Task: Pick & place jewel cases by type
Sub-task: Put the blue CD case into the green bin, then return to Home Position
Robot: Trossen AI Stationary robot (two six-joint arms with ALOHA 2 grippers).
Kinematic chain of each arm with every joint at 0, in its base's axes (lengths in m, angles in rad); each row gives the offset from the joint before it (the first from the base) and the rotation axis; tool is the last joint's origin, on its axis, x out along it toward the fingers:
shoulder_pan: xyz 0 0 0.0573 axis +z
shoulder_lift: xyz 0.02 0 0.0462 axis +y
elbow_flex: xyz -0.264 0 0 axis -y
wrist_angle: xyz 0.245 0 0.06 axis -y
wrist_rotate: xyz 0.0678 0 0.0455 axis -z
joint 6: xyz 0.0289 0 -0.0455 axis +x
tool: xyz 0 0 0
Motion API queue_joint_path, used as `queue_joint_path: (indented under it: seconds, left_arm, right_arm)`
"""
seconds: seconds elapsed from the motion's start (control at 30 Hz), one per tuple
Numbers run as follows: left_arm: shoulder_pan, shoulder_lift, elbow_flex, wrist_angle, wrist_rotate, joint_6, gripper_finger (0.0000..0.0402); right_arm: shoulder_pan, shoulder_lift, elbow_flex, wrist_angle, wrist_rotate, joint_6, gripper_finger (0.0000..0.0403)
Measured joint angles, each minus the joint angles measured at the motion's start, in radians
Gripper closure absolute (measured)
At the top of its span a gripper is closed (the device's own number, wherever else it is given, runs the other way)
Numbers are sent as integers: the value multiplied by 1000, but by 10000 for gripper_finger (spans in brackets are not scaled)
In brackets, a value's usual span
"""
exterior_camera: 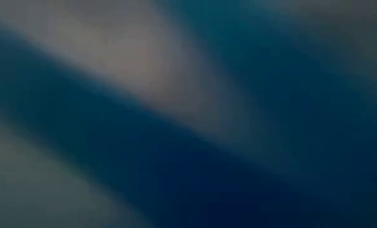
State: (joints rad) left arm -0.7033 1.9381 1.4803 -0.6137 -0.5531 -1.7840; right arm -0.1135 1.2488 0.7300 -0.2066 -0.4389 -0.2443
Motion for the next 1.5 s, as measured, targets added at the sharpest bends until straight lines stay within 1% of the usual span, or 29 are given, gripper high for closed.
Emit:
queue_joint_path:
  seconds: [0.2, 0.3, 0.37, 0.47, 0.63, 0.73, 0.8, 0.83, 0.9, 0.97, 1.1, 1.2, 1.27, 1.3, 1.4, 1.5]
  left_arm:
    - [-1, -17, -1, -46, -25, 39, 229]
    - [-1, -56, -1, -106, -37, 47, 189]
    - [-1, -87, -1, -167, -44, 47, 169]
    - [-1, -150, -1, -256, -57, 45, 154]
    - [-1, -260, -1, -388, -100, 59, 155]
    - [-1, -329, -1, -450, -169, 97, 164]
    - [-3, -369, -1, -483, -243, 163, 175]
    - [-4, -390, -1, -490, -286, 206, 182]
    - [-9, -433, -1, -513, -369, 308, 203]
    - [-3, -476, -1, -538, -432, 414, 231]
    - [51, -568, -1, -609, -493, 633, 311]
    - [120, -643, -3, -622, -475, 814, 381]
    - [182, -707, -31, -579, -426, 956, 393]
    - [214, -745, -57, -532, -397, 1028, 397]
    - [312, -887, -191, -322, -295, 1225, 400]
    - [435, -1045, -383, -29, -133, 1410, 400]
  right_arm:
    - [0, 0, 0, -1, 0, 0, 397]
    - [0, 0, 0, -1, 0, -2, 397]
    - [0, 0, 0, -2, 0, -5, 397]
    - [0, 0, 0, -2, 0, -18, 397]
    - [0, -1, 0, -1, 0, -20, 397]
    - [17, -24, 0, -1, 5, -10, 397]
    - [46, -60, 0, 6, 12, -9, 397]
    - [65, -87, 0, 5, 35, 0, 397]
    - [108, -155, 0, 6, 133, 20, 397]
    - [152, -237, 0, -1, 278, 50, 397]
    - [231, -411, 2, -7, 568, 111, 397]
    - [271, -526, 2, -43, 739, 136, 397]
    - [286, -589, 2, -85, 828, 139, 397]
    - [292, -618, 2, -112, 861, 140, 397]
    - [297, -673, 2, -186, 895, 162, 397]
    - [297, -702, 2, -258, 895, 203, 397]
